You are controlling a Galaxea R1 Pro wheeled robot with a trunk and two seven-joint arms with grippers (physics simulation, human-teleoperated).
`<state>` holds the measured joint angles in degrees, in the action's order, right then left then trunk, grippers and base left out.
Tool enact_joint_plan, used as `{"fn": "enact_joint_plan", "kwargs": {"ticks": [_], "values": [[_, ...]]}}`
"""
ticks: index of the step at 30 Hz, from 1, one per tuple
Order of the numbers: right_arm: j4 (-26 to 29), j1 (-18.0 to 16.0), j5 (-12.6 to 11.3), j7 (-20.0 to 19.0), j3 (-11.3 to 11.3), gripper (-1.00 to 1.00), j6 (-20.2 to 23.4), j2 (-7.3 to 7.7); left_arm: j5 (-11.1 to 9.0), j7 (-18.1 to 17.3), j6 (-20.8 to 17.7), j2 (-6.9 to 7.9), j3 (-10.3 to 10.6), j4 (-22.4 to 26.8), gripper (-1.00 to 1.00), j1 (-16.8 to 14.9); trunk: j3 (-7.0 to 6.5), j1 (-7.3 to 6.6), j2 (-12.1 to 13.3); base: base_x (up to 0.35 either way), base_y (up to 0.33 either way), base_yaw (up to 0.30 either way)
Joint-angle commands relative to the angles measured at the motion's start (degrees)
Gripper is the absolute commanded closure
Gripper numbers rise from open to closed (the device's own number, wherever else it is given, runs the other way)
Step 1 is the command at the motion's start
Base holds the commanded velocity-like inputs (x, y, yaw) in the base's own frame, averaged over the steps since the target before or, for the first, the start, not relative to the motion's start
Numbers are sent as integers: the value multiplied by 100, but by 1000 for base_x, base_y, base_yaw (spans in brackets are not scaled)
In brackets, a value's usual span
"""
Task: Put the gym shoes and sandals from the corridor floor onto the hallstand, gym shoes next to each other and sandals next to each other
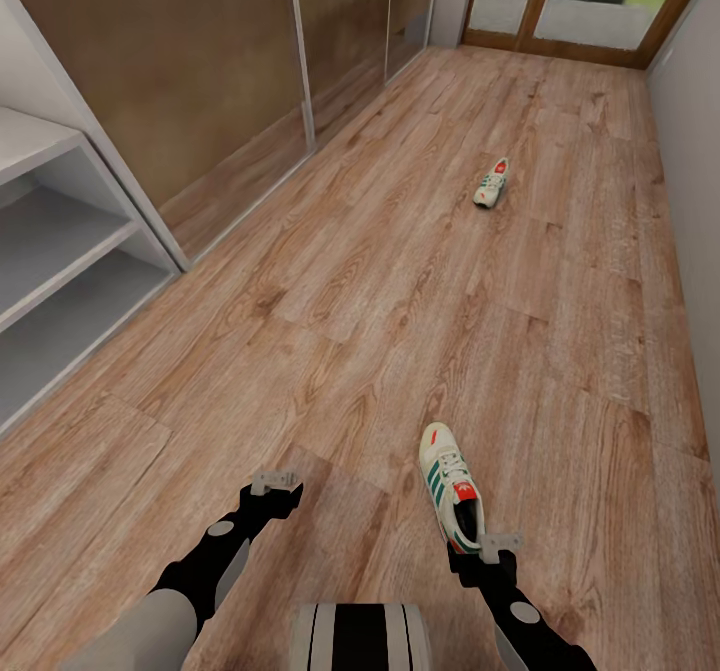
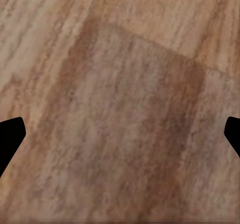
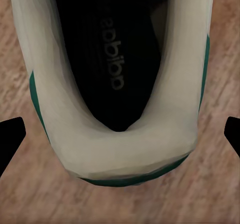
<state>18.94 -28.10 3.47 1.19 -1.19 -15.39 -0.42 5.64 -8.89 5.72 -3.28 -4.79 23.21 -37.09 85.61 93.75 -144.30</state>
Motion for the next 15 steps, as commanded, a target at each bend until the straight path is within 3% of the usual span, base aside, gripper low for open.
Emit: {"fn": "enact_joint_plan", "kwargs": {"ticks": [1,15], "values": [[-5,-2,37,12,-13,-100,-16,-2,59,-33,22,-6,-49,-3,-100,-2,3,-1,-1,0,0,0],[-5,-2,37,12,-20,-100,-17,-2,55,-33,39,-6,-49,-1,-100,-1,3,-1,-1,4,0,0]]}}
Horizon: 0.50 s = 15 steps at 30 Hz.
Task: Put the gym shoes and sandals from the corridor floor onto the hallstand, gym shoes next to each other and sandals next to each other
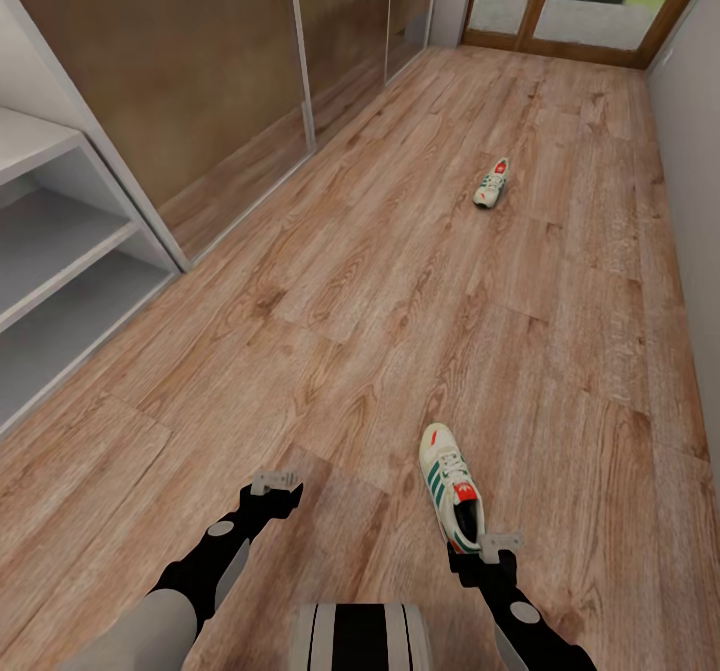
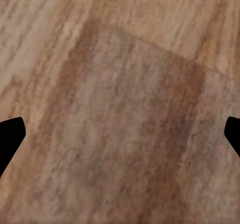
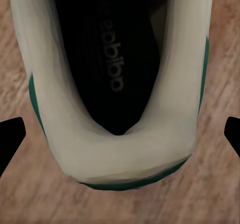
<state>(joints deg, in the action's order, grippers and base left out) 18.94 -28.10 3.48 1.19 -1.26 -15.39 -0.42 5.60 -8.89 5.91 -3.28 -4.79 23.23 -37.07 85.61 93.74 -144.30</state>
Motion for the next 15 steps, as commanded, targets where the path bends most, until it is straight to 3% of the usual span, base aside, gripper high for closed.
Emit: {"fn": "enact_joint_plan", "kwargs": {"ticks": [1,15], "values": [[-5,-2,35,12,-14,-100,-16,-2,58,-33,21,-6,-49,-3,-100,-2,3,0,-1,69,0,0],[-5,-2,31,12,-15,-100,-16,-2,61,-33,24,-6,-49,-3,-100,-2,3,0,-1,28,0,0]]}}
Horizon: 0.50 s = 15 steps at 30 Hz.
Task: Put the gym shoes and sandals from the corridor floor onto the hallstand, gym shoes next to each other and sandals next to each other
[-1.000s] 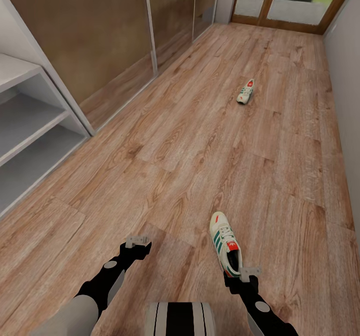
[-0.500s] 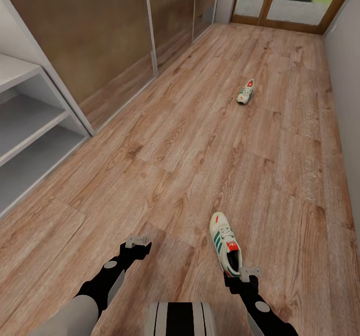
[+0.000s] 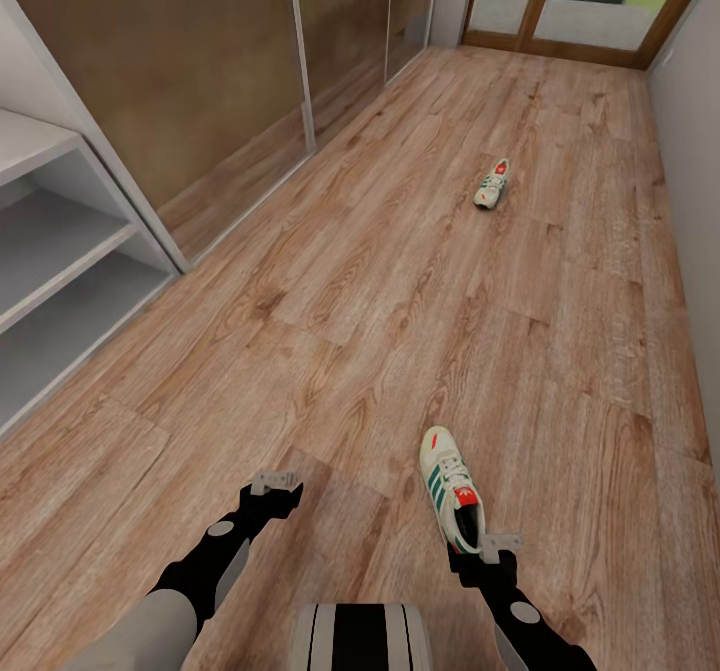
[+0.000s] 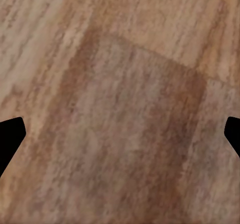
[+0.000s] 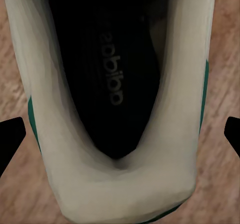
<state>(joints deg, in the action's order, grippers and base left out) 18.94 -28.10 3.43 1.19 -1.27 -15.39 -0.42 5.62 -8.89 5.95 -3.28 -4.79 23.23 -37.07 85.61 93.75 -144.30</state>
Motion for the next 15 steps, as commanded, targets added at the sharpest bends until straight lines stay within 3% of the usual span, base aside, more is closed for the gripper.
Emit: {"fn": "enact_joint_plan", "kwargs": {"ticks": [1,4,5,15], "values": [[-5,-2,36,12,-13,-100,-16,-2,58,-33,21,-6,-49,-3,-100,-4,3,-1,-1,2,0,0],[-5,-2,39,12,-13,-100,-16,-2,59,-33,21,-6,-49,-3,-100,-6,3,-1,-1,1,0,0],[-5,-2,40,12,-13,100,-16,-2,60,-33,21,-6,-49,-3,-100,-6,3,-1,-1,0,0,0],[-5,-2,44,12,-13,100,-16,-2,58,-33,21,-6,-49,-3,-100,-7,3,-1,-1,0,0,0]]}}
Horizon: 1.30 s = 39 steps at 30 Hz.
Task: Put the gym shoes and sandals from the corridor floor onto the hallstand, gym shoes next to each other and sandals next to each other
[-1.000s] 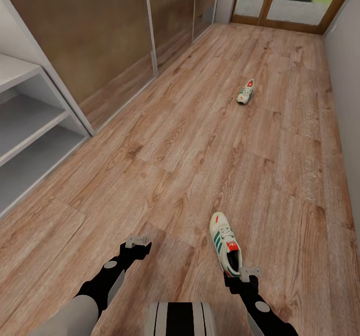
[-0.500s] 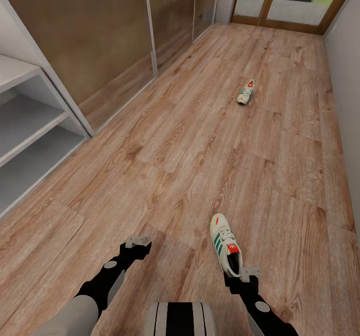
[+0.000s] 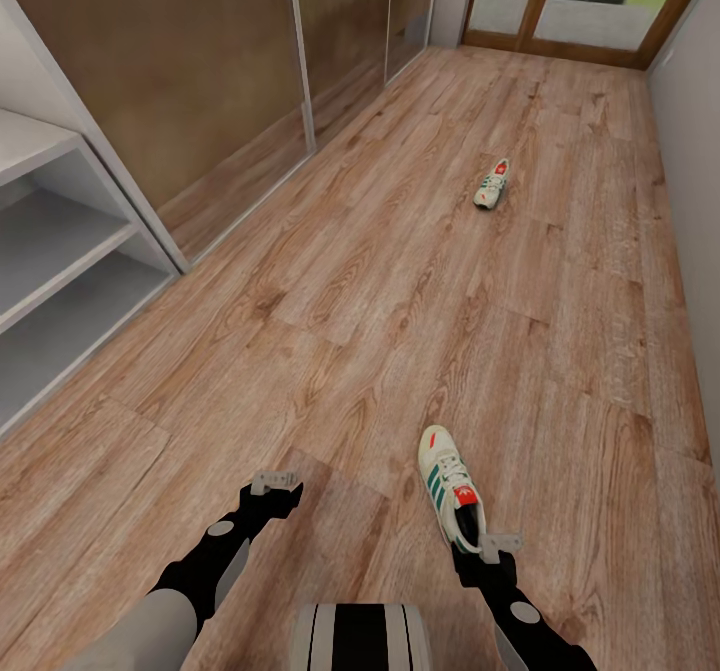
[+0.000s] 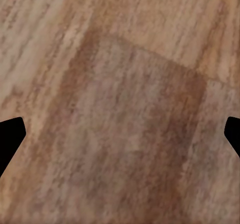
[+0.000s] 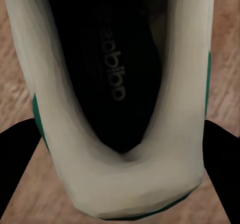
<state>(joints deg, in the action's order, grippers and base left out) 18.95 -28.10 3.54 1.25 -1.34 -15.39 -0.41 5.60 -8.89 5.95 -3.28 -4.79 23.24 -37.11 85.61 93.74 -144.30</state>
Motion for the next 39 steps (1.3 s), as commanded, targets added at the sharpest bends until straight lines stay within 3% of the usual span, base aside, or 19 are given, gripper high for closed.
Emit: {"fn": "enact_joint_plan", "kwargs": {"ticks": [1,29,39], "values": [[-6,-2,32,7,-6,100,-16,-3,59,-33,21,-6,-49,-3,-100,-3,3,-1,-1,0,0,0],[-6,-2,24,7,-6,100,-17,-2,55,-33,22,-11,-53,-3,-100,10,3,-1,-1,0,0,0],[2,-2,32,7,2,100,-16,-3,47,-33,21,-6,-57,-3,-100,7,-219,-27,12,0,0,0]]}}
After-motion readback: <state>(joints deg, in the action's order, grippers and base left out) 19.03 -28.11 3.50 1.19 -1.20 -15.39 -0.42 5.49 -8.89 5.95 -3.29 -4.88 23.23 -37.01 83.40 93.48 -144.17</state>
